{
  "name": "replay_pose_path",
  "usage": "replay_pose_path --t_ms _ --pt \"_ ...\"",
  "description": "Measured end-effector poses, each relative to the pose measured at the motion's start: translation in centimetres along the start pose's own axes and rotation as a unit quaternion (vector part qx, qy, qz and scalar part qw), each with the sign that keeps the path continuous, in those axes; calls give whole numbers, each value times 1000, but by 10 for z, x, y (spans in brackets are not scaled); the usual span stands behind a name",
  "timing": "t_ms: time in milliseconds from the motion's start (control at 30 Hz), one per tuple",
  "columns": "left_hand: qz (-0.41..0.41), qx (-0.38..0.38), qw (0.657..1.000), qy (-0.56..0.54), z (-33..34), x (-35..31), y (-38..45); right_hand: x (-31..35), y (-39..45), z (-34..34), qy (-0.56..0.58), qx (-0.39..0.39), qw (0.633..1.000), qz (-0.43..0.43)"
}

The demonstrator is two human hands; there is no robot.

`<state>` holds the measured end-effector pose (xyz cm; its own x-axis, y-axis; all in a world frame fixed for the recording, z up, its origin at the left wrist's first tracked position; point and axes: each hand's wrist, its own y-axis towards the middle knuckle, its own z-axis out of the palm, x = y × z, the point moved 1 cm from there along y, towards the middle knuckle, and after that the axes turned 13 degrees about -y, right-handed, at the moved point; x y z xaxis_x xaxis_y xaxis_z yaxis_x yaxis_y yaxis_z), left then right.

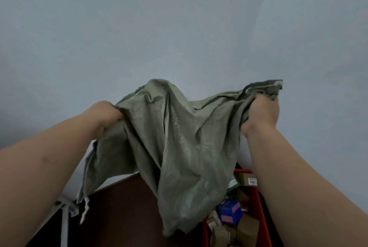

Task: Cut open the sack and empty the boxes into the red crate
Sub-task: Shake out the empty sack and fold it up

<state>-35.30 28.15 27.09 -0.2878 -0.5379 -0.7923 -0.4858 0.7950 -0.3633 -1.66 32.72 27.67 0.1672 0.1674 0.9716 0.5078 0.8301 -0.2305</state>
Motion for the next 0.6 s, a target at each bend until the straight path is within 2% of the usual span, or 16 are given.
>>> replay_pose_path --t_ms 67,100,133,167,200,233,267,300,333,400,433,533,600 --pt "12 -38 999 8 -14 4 6 12 0 -4 30 64 997 -28" --pt "15 -40 999 0 -17 2 4 19 -6 -4 -18 118 992 -43" --pt "23 -32 999 -8 -16 -2 -3 25 -13 -3 -112 198 973 -43" --pt "35 -20 999 -13 -12 -7 -10 26 -21 -1 -223 305 925 -30" --pt "48 -2 999 -19 -7 -13 -16 26 -29 0 -332 416 847 1" --pt "63 18 997 -28 -1 -17 -19 24 -35 0 -430 495 755 21" --pt "80 32 995 -42 4 -22 -21 22 -41 1 -493 540 682 27" --pt "96 38 993 -55 7 -25 -23 18 -42 5 -533 534 656 22" --pt "118 35 991 -57 7 -29 -23 16 -45 9 -554 488 674 11" --pt "160 20 986 -51 4 -36 -22 5 -43 17 -556 346 754 -49" --pt "174 21 983 -61 1 -39 -21 -4 -42 19 -554 317 768 -55" --pt "190 53 975 -101 -6 -50 -24 -36 -44 17 -614 296 732 -17" --pt "197 69 975 -83 -12 -56 -25 -55 -36 14 -631 274 726 15"
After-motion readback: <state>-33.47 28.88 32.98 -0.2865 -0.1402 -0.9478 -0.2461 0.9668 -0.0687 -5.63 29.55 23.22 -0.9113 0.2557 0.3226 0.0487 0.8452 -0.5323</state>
